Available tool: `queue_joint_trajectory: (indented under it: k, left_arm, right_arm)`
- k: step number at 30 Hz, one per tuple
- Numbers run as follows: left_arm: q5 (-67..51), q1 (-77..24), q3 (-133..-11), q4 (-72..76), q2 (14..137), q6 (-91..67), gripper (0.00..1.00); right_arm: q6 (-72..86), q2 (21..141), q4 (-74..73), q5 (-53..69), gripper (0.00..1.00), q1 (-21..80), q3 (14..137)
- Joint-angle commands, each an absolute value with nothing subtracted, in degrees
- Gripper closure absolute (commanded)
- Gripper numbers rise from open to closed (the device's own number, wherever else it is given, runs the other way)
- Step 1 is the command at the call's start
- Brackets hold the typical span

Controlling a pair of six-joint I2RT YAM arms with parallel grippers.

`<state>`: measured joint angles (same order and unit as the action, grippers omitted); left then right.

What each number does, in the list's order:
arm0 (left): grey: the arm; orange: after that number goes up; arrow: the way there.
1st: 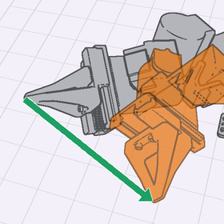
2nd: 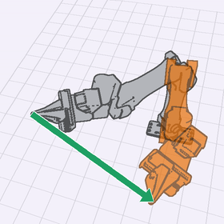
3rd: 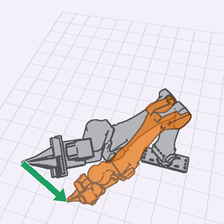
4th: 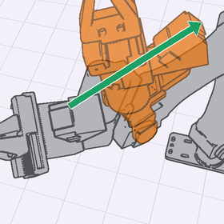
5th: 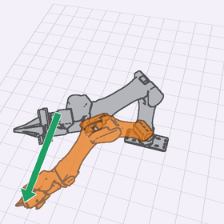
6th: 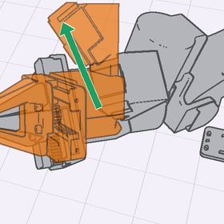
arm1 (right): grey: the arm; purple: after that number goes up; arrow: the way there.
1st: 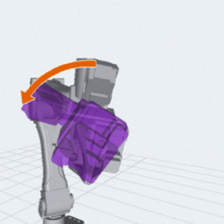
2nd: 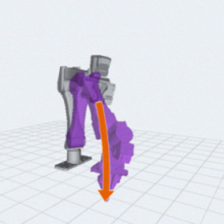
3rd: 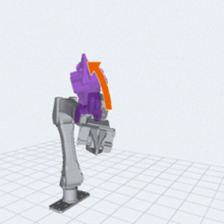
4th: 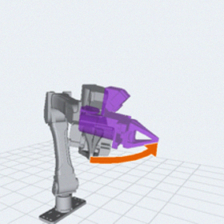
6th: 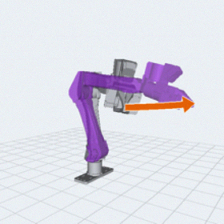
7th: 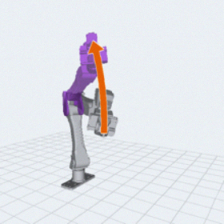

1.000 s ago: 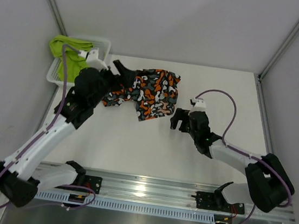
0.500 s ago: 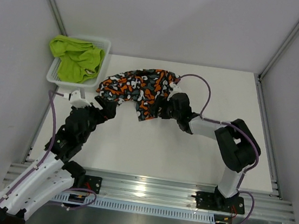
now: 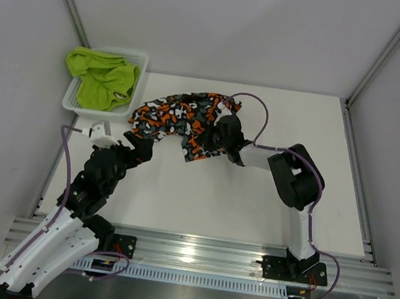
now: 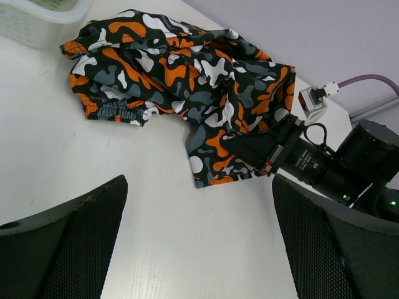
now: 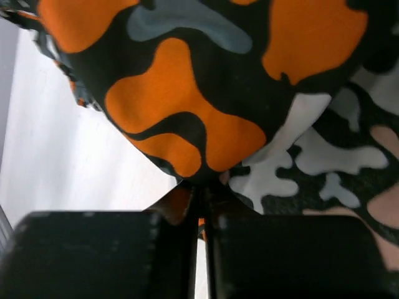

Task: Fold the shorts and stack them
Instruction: Flatten the shorts out

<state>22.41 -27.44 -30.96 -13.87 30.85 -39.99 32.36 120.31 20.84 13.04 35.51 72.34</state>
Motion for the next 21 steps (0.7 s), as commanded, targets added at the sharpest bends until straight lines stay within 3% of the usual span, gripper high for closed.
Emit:
queue_joint_trajectory:
  k: [1,9,13,15,16,17,19,21]
  left_arm:
    - [23.9,-27.0,-30.3,-13.9,30.2,-38.3,0.01]
    - [22.1,-27.1,-28.1,-9.8,32.9,-38.1,0.01]
    - [20.1,-27.2,-28.5,-7.3,37.5,-38.1,0.01]
    - [19.9,-27.2,-29.1,-6.9,38.8,-37.7,0.01]
    - [20.2,-27.1,-29.2,-6.9,39.3,-37.8,0.01]
    - [20.3,-27.2,-29.2,-6.8,40.2,-37.7,0.01]
    - [20.5,-27.2,-28.7,-6.2,40.6,-38.3,0.01]
    - [20.3,-27.1,-27.6,-5.4,41.0,-39.2,0.01]
  right_arm:
    - [31.4,117.1,16.0,7.4,1.00,35.9,74.4]
    - [16.3,105.4,-20.1,-25.5,1.00,50.1,81.8]
    - [10.7,104.9,-31.3,-34.0,0.98,60.5,86.0]
    - [9.5,101.5,-30.9,-27.3,0.76,63.0,83.9]
    - [8.5,99.3,-28.2,-23.1,0.50,63.7,82.0]
    - [8.9,96.6,-26.1,-18.8,0.36,63.5,77.4]
    - [11.1,87.5,-19.2,-7.3,0.17,60.2,72.1]
    - [13.6,79.9,-14.3,3.9,0.12,56.1,64.3]
